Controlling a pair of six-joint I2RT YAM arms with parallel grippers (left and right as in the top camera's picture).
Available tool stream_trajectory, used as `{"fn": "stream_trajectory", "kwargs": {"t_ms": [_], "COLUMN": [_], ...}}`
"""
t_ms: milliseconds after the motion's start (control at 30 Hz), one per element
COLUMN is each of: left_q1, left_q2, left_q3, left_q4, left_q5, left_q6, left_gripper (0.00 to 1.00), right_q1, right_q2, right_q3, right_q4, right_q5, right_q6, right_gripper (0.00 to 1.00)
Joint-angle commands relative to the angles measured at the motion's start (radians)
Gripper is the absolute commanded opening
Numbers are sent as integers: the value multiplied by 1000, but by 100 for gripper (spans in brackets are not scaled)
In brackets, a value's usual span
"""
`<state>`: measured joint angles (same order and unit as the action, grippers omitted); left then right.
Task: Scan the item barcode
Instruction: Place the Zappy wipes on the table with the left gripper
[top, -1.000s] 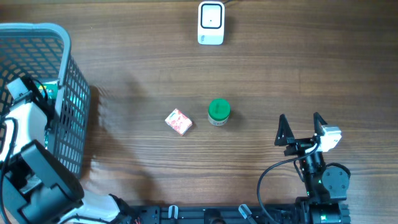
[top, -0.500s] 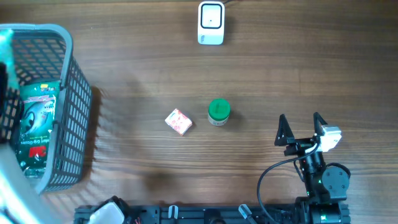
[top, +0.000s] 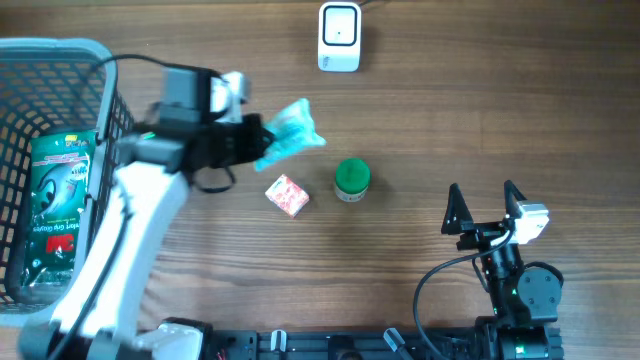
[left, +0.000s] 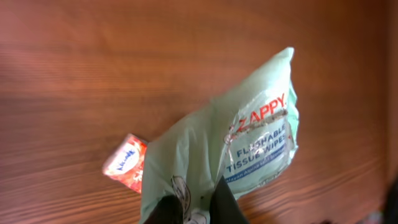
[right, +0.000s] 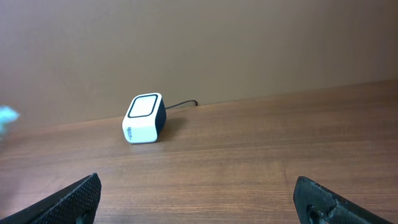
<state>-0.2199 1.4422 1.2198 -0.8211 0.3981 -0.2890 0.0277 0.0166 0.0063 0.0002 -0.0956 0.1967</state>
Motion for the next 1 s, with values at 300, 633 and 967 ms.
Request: {"fn": "stream_trajectory", "kwargs": {"t_ms": [300,633,967], "left_q1": [-171,-166,12], "left_q2": [360,45,-492], "left_q3": [-37,-36,-36], "left_q4": [77,24,32], "left_q5": [-139,-224,-550], "left_q6": [46,42,19], "left_gripper": [100,100,100], "right_q1": [1,1,1], "right_q2": [-2,-2,-2], "right_q3": [-1,-1,-1], "right_q4": [3,3,3], "right_q5": [7,7,7], "right_q6": [-11,-11,-11], "right_gripper": [100,100,100]}}
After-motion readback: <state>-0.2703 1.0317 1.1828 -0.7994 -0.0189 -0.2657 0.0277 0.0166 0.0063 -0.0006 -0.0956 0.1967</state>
